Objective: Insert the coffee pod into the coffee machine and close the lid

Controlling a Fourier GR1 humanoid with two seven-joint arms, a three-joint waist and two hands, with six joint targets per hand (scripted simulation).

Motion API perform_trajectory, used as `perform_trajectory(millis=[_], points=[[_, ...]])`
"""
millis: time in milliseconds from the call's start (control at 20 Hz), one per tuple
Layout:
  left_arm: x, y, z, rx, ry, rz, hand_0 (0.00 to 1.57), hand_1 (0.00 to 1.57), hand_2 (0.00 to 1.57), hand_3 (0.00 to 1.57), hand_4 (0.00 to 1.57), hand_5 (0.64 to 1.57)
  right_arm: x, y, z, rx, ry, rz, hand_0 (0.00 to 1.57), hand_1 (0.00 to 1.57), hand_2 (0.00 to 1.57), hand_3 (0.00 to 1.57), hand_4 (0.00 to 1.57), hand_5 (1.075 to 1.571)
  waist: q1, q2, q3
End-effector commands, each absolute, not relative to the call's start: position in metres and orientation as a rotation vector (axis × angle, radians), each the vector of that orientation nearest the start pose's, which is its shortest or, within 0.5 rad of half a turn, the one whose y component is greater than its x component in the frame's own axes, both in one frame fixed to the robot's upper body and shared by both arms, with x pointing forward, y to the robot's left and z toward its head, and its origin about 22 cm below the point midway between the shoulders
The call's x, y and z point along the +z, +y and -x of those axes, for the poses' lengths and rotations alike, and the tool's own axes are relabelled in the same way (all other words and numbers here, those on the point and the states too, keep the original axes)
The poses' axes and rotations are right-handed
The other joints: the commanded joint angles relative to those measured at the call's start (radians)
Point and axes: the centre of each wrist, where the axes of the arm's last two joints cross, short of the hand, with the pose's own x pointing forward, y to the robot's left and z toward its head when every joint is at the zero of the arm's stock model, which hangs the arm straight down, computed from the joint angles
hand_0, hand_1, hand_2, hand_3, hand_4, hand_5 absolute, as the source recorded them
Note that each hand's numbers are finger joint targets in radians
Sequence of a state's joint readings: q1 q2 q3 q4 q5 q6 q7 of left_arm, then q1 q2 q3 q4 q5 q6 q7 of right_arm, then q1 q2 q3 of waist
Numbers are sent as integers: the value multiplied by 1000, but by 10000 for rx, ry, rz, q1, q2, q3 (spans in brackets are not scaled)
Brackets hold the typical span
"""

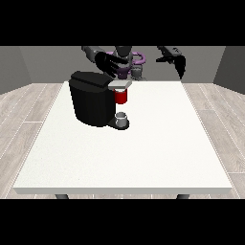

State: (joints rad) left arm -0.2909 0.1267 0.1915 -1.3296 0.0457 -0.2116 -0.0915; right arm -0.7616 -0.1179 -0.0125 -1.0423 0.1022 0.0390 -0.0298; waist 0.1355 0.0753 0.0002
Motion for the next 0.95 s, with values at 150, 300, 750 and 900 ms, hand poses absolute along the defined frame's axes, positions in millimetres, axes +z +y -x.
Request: perform_trajectory(millis=[150,300,750,900], points=[[17,265,-303,-1599,-17879,637,0,0,0,0,202,1571,124,-144,-408,4586,-18025,268,0,0,0,0,116,1571,133,7,-5],[16,255,-301,-1180,-17424,751,0,0,0,0,145,1571,96,-140,-396,4901,-17599,-591,0,0,0,0,126,1571,-229,-530,-3],[-6,262,-292,-591,-16568,479,0,0,0,0,192,1571,39,-132,-345,3418,-17553,-3169,0,0,0,0,286,1571,-1049,-1575,1],[-25,278,-272,-412,-16644,245,0,0,0,0,192,1571,10,-143,-322,2723,-17475,-2680,0,0,0,0,157,1571,-1168,-1565,-2]])
